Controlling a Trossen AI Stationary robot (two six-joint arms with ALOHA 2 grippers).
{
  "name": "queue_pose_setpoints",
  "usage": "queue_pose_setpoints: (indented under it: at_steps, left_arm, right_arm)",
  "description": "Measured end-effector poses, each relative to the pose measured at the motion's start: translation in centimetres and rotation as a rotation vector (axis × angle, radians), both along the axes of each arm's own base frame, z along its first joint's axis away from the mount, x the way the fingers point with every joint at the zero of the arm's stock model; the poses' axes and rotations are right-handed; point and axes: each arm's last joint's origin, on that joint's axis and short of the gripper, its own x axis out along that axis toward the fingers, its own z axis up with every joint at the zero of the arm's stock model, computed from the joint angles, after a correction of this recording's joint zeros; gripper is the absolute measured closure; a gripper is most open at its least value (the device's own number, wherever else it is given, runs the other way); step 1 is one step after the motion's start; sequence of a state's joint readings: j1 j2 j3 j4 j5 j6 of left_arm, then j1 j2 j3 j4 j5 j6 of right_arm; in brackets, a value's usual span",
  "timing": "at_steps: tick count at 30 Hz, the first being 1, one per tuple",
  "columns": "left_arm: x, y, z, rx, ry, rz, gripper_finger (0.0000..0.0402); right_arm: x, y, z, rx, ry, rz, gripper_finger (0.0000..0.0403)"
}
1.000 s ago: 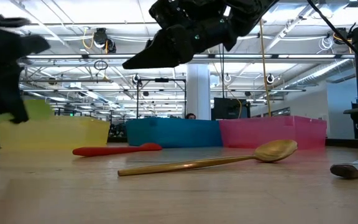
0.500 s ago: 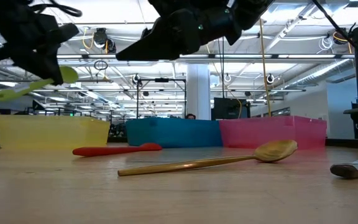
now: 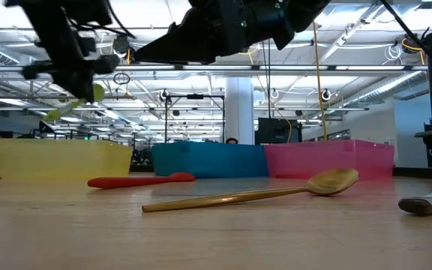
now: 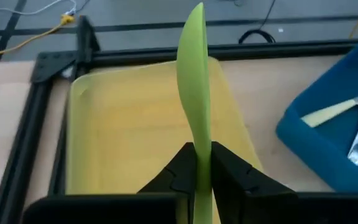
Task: Pick & Place Kitchen Items
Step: Put the green spoon into the yellow bin
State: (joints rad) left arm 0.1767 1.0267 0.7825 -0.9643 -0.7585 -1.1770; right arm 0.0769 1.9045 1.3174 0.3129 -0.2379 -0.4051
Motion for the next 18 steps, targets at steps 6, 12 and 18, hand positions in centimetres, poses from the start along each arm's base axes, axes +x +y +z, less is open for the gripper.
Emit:
queue_pose_setpoints:
  at_steps: [6,12,18]
  left_arm:
    - [1.7,5.1,-0.6,-0.039,-0.006,-0.04,0.0376]
    - [1.6,8.8,-3.1,-0.144,0.09,0.025,0.0363]
    - [2.1,10.8,-6.7,-0.271,0.203,0.049,0.0359]
  right_arm:
    - [0.0,0.0,0.1,0.001,-0.01,0.001,0.0206]
    - [0.0,0.2,-0.1,0.0,0.006,0.005,0.0206]
    - [-0.1,0.2,-0.1,-0.001,0.012,0.004,0.0206]
